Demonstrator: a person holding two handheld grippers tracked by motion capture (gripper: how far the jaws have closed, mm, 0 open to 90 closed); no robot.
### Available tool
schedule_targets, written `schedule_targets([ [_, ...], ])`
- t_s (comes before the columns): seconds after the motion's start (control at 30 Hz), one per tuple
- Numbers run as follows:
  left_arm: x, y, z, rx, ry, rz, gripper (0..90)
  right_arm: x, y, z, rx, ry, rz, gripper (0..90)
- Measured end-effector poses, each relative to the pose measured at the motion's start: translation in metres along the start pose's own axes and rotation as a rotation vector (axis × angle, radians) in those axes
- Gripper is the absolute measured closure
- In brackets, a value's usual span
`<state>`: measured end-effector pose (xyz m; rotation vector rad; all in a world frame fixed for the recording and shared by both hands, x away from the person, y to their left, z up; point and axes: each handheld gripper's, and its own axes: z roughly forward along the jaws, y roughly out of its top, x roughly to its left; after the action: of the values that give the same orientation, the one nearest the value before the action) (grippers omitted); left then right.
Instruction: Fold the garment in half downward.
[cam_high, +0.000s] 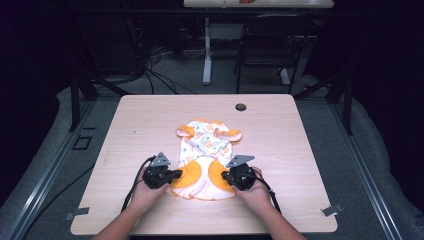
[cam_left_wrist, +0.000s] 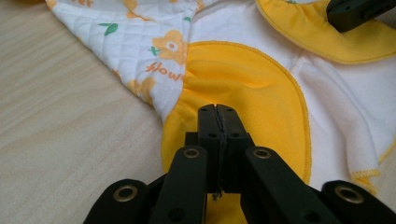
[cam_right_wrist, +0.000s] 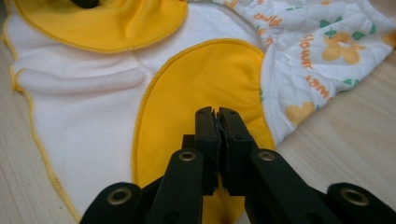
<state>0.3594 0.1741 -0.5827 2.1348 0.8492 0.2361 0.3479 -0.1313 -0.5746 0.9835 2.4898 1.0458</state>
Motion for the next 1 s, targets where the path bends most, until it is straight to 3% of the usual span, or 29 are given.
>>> schedule_targets([
  [0.57, -0.014, -0.011, -0.012, 0.029, -0.031, 0.019, 89.6, 0.014, -0.005, -0.007, 0.039, 0.039, -0.042, 87.0],
  [0.77, -0.024, -0.019, -0.019, 0.037, -0.057, 0.028, 89.7, 0.017, -0.008, -0.012, 0.060, 0.079, -0.044, 87.5],
  [1.0, -0.035, -0.028, -0.029, 0.057, -0.089, 0.040, 89.7, 0.032, -0.017, -0.021, 0.075, 0.102, -0.099, 87.6],
])
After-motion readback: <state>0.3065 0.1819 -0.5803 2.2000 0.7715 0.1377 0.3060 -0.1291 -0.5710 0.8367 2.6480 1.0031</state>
